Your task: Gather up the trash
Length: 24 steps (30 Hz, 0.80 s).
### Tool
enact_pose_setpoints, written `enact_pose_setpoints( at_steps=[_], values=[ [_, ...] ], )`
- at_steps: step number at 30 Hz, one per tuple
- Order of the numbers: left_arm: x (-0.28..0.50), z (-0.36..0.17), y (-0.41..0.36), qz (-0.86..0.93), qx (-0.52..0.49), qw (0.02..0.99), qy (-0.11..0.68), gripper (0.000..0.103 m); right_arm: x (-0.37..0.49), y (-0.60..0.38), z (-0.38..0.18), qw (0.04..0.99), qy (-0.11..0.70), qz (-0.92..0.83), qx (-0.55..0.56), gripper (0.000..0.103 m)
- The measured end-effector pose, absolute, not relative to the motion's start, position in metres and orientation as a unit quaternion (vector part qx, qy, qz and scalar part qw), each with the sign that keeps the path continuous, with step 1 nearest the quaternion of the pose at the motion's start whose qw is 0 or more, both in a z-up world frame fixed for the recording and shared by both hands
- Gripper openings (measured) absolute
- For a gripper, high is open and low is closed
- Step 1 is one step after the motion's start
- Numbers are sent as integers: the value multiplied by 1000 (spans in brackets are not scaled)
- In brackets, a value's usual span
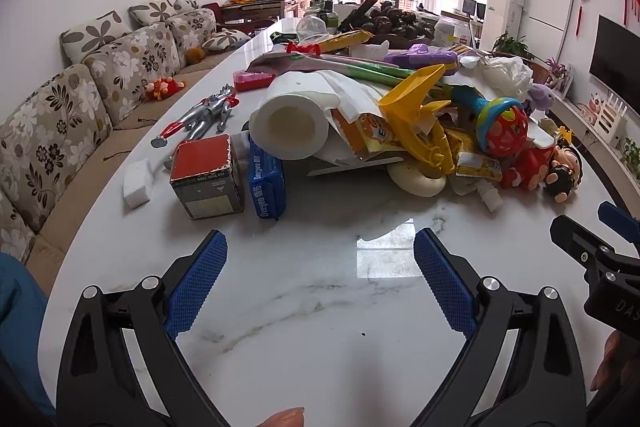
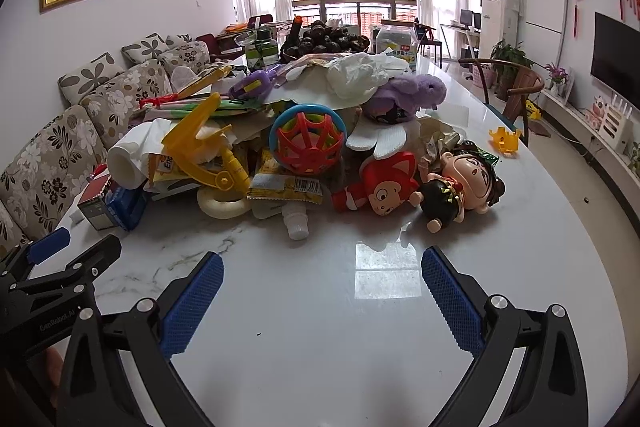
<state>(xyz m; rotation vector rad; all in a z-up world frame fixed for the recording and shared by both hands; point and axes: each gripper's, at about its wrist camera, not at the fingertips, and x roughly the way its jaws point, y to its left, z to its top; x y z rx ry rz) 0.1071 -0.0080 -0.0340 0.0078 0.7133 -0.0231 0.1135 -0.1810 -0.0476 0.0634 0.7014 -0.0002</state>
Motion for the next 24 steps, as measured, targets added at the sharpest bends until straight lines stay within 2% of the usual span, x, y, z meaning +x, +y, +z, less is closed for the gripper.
enact_pose_setpoints(
  at_steps=[24],
  values=[
    [105,-29,-4,-23,-8,942,334,92,113,-182,-53,936,350,9,36,98]
  ],
)
